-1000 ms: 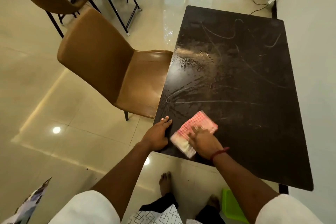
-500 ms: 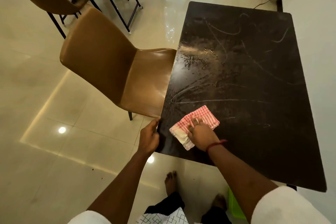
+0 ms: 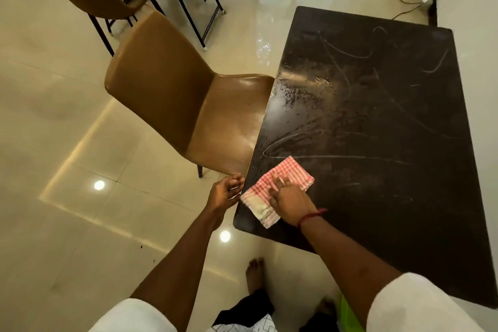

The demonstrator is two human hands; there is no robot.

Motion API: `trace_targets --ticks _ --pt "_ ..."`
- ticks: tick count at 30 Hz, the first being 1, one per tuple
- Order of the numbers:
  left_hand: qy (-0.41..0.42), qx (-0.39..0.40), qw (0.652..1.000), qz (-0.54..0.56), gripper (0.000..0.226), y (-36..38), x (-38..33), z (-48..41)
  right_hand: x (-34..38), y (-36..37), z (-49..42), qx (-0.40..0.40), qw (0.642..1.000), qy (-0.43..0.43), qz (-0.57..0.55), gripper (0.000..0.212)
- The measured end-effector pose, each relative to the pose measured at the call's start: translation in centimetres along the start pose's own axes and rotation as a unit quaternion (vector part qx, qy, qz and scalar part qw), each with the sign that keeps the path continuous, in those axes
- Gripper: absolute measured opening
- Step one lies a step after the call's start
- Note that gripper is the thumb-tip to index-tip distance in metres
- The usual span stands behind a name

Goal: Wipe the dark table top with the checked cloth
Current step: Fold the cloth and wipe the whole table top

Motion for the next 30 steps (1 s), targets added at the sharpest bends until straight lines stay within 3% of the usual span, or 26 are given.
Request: trace_targets --ticks 3,7,10,16,20,24,30 --pt "0.002 -0.017 1.0 0.016 0.034 -0.1 0.0 0.1 1.5 0.7 -0.1 0.008 0.999 0.032 -0.004 0.044" --pt "0.011 -0.025 0.998 0.048 0.037 0.2 0.0 0.4 7.5 2.8 0.9 0.023 0.999 -0.047 0.007 0.049" --pt "0.024 -0.021 0.999 0.036 0.037 0.6 -0.6 1.0 6.8 0.9 -0.5 0.004 0.997 -0.081 0.013 0.043" --pt "0.068 -0.034 0.995 -0.069 0.029 1.1 -2.0 0.7 -2.2 -2.1 -2.2 -0.017 0.996 0.061 -0.059 0.042" --pt "0.089 -0.058 0.98 -0.168 0.028 1.8 -2.2 0.7 -0.3 -0.1 -1.1 -0.003 0.994 0.09 -0.06 0.044" --pt "0.087 -0.061 0.962 -0.25 0.039 2.6 -1.7 0.8 -0.9 -1.9 -2.0 -0.003 0.998 0.039 -0.04 0.043" --pt "0.108 -0.021 0.922 -0.37 0.055 4.9 -1.8 1.1 -8.7 -2.6 -0.2 -0.044 0.976 0.187 -0.105 0.041"
Point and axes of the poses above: each hand's wrist, its own z-axis away from the middle knuckle, its own y-axis out of the palm, x = y × z, the point moved 10 cm from there along -z, towards the middle knuckle, and after that the axes turned 10 degrees about x, right-handed, at the moved point
